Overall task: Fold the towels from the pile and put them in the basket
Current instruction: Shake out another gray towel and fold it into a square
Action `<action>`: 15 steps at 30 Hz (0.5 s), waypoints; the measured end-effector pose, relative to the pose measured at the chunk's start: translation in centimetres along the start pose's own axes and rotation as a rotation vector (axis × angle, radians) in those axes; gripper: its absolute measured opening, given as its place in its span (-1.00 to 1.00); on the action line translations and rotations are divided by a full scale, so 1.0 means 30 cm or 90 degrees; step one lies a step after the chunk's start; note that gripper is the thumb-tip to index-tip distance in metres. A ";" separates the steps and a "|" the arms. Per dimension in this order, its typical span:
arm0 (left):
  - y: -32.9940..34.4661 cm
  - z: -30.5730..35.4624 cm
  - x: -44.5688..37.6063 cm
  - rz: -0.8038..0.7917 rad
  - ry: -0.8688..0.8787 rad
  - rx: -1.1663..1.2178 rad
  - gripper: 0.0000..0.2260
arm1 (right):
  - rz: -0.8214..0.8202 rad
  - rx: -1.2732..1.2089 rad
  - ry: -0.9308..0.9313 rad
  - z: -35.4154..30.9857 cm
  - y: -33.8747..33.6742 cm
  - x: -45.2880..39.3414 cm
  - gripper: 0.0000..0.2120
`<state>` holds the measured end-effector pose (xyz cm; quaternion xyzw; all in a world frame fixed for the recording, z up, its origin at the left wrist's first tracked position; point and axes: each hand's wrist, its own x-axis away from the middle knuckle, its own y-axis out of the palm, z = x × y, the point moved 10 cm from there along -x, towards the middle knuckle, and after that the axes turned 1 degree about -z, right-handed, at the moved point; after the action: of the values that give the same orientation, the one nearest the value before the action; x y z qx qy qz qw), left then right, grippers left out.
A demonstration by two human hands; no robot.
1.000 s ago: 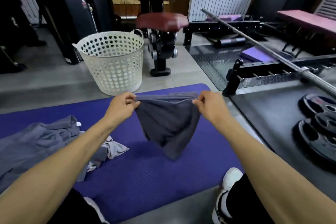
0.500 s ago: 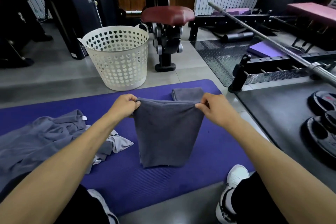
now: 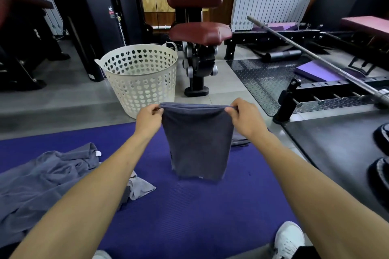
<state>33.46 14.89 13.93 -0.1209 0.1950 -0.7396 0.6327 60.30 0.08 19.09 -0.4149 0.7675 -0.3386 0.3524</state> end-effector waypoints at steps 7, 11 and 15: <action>-0.029 -0.109 0.130 -0.049 0.014 0.028 -0.91 | -0.101 -0.126 -0.011 0.029 0.119 0.163 -0.82; 0.017 -0.305 0.313 -0.141 -0.023 -0.029 -0.90 | -0.169 -0.158 0.048 0.130 0.235 0.370 -0.81; 0.073 -0.515 0.536 -0.260 -0.058 -0.091 -0.82 | -0.300 -0.139 0.124 0.247 0.393 0.612 -0.82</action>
<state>26.10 0.91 -1.93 -0.2356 0.1899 -0.8303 0.4680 54.23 -12.65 0.88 -0.5831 0.7118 -0.3650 0.1416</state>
